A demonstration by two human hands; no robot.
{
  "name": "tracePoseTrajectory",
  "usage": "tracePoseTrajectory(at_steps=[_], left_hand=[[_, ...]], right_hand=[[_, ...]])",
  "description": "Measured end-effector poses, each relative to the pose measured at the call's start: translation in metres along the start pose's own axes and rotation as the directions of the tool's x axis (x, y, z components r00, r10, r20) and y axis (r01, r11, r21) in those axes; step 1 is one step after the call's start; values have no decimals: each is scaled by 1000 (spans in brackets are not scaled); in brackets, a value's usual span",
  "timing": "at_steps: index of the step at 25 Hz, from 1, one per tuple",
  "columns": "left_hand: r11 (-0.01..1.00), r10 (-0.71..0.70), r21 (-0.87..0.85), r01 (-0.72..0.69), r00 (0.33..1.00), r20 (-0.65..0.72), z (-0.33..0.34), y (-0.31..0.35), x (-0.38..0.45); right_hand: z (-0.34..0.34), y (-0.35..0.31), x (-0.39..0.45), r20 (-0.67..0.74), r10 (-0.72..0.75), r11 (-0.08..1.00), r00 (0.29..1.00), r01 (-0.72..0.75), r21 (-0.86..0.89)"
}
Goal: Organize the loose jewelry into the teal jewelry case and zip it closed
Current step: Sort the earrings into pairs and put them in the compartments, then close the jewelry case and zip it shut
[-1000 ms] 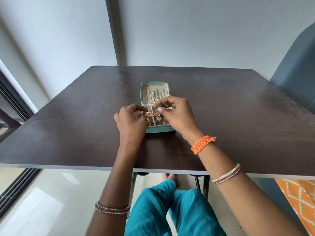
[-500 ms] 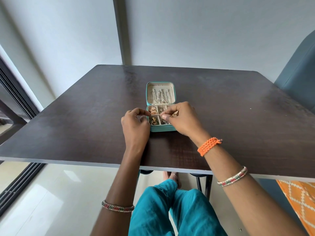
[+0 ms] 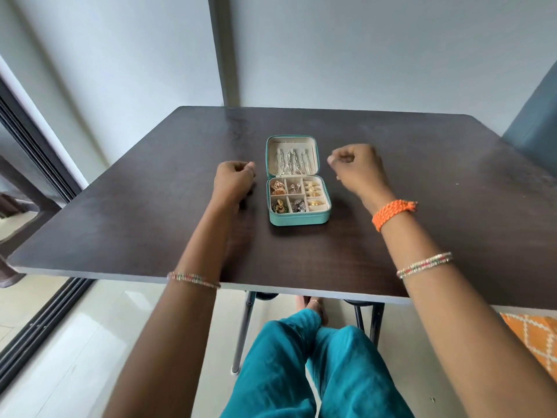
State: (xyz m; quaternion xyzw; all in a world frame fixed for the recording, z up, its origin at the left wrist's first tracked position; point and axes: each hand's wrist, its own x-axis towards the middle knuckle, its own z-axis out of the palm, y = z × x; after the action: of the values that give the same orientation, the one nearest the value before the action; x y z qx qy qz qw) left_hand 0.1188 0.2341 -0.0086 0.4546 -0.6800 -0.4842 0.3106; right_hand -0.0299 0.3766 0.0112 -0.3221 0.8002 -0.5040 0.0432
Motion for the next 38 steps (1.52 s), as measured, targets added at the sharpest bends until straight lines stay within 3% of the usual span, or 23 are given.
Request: tracePoseTrajectory(at_steps=[2, 4, 7, 10, 12, 20, 25, 32, 34, 36, 38], left_hand=[[991, 34, 129, -40, 998, 54, 3, 4, 19], [975, 80, 198, -105, 988, 131, 5, 7, 27], [982, 135, 103, -157, 971, 198, 7, 9, 25], [977, 188, -139, -164, 965, 184, 6, 6, 17], [945, 240, -270, -184, 952, 191, 2, 3, 9], [856, 413, -417, -305, 889, 198, 0, -11, -14], [839, 483, -399, -371, 845, 231, -3, -15, -21], [913, 384, -254, -320, 885, 263, -4, -12, -18], [954, 294, -169, -248, 886, 358, -3, -7, -10], [981, 194, -95, -169, 844, 501, -7, -1, -1], [980, 141, 30, -196, 795, 590, -11, 5, 8]], right_hand=[[6, 7, 17, 170, 139, 988, 976, -147, 40], [16, 12, 26, 270, 159, 985, 950, -172, 25], [19, 10, 24, 211, 164, 970, 964, -196, 143], [9, 6, 16, 205, 147, 915, 968, -212, 344], [4, 6, 11, 192, 117, 903, 974, -185, 388], [-4, 2, -8, 106, -25, 944, 994, -11, 330], [-3, 4, -18, 46, -46, 967, 998, 33, 253], [-7, 1, -45, 17, -178, 982, 984, 177, 60], [-9, -2, -53, 12, -241, 971, 971, 241, 7], [-11, -3, -58, 55, -267, 963, 962, 269, -26], [-11, 3, -59, 142, -256, 960, 956, 269, -74]])
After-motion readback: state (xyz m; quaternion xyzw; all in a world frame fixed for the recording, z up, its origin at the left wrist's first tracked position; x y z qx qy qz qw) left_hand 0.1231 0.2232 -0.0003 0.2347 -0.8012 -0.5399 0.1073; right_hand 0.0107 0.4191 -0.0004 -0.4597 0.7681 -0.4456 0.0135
